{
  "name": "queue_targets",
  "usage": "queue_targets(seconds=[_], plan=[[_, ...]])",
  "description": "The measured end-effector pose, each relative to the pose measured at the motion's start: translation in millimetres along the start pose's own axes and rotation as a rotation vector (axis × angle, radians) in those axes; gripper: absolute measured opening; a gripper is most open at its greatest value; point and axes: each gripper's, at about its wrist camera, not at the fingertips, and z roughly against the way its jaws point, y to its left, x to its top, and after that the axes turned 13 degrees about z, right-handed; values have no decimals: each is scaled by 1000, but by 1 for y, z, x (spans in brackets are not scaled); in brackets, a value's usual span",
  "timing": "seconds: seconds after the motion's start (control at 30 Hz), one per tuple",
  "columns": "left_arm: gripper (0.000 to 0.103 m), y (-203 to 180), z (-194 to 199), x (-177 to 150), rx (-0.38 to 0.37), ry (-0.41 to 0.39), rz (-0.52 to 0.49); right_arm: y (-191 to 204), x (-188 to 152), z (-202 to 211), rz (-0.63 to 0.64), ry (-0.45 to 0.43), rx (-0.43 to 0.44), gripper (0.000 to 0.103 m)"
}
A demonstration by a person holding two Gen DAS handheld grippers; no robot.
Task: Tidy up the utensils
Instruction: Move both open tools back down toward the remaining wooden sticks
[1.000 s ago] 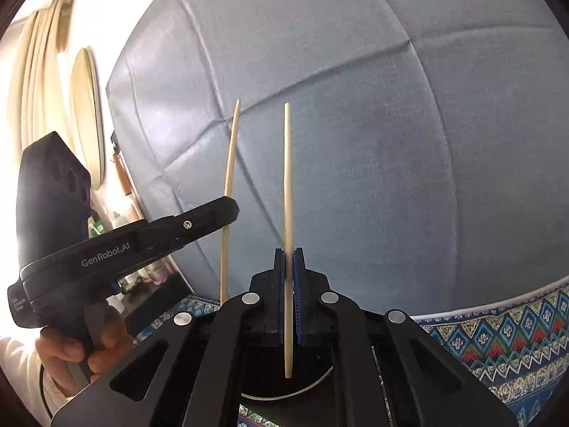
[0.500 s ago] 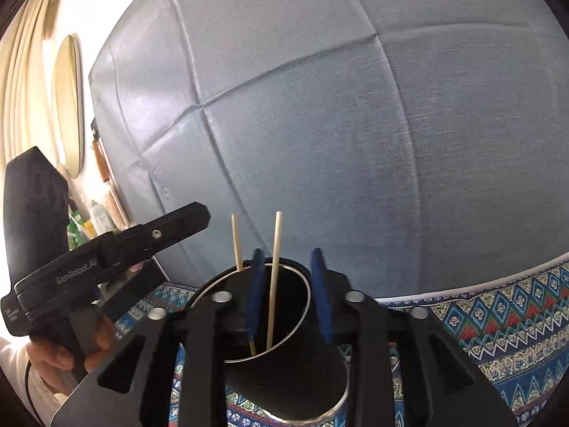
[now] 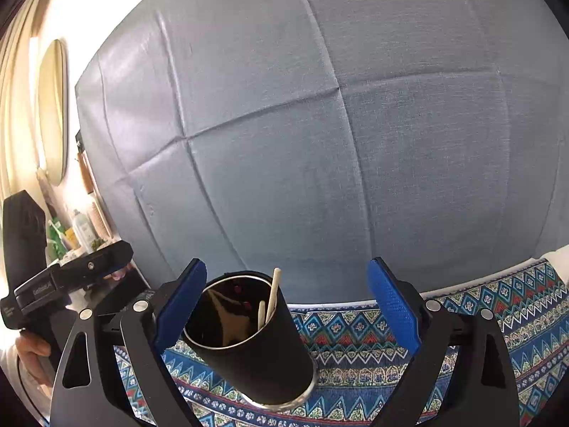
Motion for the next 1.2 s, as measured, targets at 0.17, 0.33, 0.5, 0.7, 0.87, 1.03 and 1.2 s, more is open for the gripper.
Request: queue_targets(seconds=[0.17,0.33,0.5,0.7,0.87,1.03,1.2], plan=[[97,5,10,-10,58,40,-42,7,-3,11,21,36,-2,88],[97,18,17,-30,120,101,-40,10,-18,18,22,113,-6,89],[97,27,22,-65,175,192,-66,13,-48,22,-6,224,31,89],[97,37,37,-111,216,289,-30,19,-90,24,-40,358,33,89],[97,39,39,-146,240,374,-25,28,-124,25,-43,457,36,89],[97,40,34,-170,259,458,-51,37,-152,26,-34,539,36,88],[97,40,31,-188,288,517,-87,40,-172,24,-11,618,19,88]])
